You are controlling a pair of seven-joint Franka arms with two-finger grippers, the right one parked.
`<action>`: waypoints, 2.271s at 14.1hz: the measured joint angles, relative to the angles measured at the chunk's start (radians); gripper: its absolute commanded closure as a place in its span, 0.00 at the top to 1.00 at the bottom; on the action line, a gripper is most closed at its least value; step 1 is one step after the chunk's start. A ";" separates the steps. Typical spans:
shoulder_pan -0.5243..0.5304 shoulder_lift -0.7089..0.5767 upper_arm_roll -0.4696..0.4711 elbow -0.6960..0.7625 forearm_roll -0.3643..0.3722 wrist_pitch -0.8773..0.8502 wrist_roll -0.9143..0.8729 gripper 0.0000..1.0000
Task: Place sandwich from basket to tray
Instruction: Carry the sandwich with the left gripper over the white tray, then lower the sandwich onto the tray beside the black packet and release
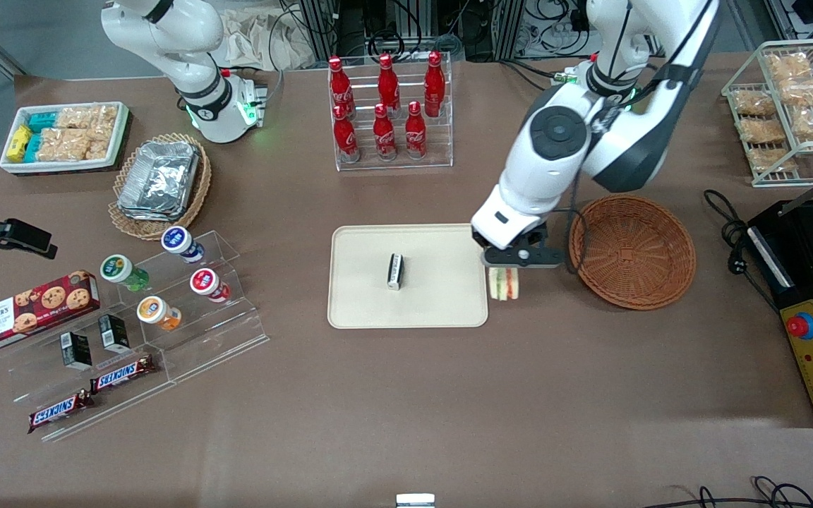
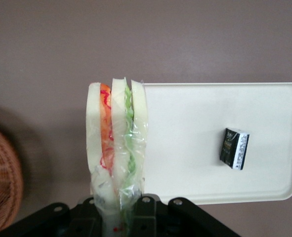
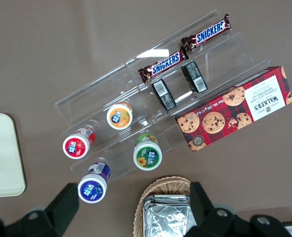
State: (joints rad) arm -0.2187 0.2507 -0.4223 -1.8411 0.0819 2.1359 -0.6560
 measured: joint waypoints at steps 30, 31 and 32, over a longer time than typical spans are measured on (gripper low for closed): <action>-0.089 0.263 0.003 -0.149 0.408 0.391 -0.356 1.00; -0.088 0.262 0.004 -0.145 0.408 0.392 -0.356 1.00; -0.087 0.257 0.005 -0.142 0.409 0.392 -0.356 1.00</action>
State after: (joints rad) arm -0.3056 0.5080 -0.4174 -1.9829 0.4914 2.5281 -1.0117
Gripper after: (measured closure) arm 0.000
